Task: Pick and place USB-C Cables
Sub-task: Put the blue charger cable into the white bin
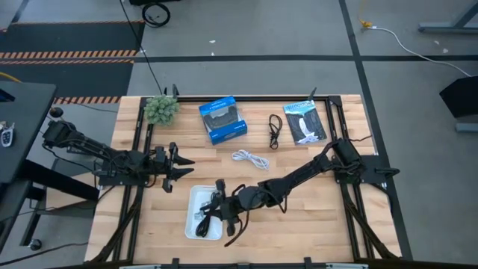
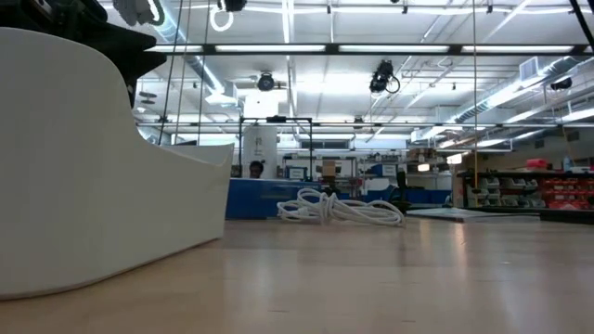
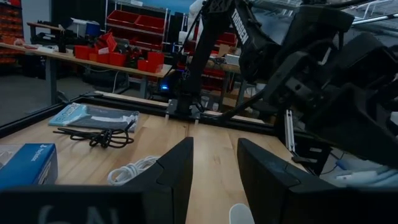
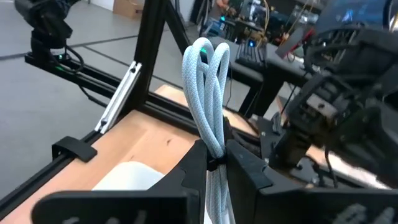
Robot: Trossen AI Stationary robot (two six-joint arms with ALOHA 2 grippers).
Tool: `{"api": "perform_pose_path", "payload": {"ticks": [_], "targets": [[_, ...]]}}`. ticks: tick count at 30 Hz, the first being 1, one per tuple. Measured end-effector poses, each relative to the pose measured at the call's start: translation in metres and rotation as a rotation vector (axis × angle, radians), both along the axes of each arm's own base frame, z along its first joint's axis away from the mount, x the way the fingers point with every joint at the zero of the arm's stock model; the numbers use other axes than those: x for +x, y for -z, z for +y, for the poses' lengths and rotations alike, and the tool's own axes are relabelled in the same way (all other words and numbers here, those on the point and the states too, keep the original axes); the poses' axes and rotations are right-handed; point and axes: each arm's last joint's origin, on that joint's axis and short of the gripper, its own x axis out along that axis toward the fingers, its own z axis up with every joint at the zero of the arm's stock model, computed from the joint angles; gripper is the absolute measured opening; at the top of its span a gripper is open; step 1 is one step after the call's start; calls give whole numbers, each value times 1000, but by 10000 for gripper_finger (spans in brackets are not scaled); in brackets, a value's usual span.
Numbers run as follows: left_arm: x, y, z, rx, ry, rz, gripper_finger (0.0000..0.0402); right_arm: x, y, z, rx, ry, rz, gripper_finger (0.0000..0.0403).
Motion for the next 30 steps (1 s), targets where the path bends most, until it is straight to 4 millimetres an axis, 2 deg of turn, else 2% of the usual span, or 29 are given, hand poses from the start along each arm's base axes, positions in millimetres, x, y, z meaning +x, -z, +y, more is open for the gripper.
{"api": "perform_pose_path", "payload": {"ticks": [6,11,17,21,30], "targets": [[0,0,0,0,0,0,133,1,5,6,67,2,-26,48],[0,0,0,-1,0,-2,133,10,35,16,29,49,24,48],[0,0,0,0,0,0,133,25,38,21,17,90,74,48],[0,0,0,0,0,-1,133,27,42,22,-56,103,188,48],[0,1,0,2,0,5,133,26,37,3,-360,54,322,49]]}}
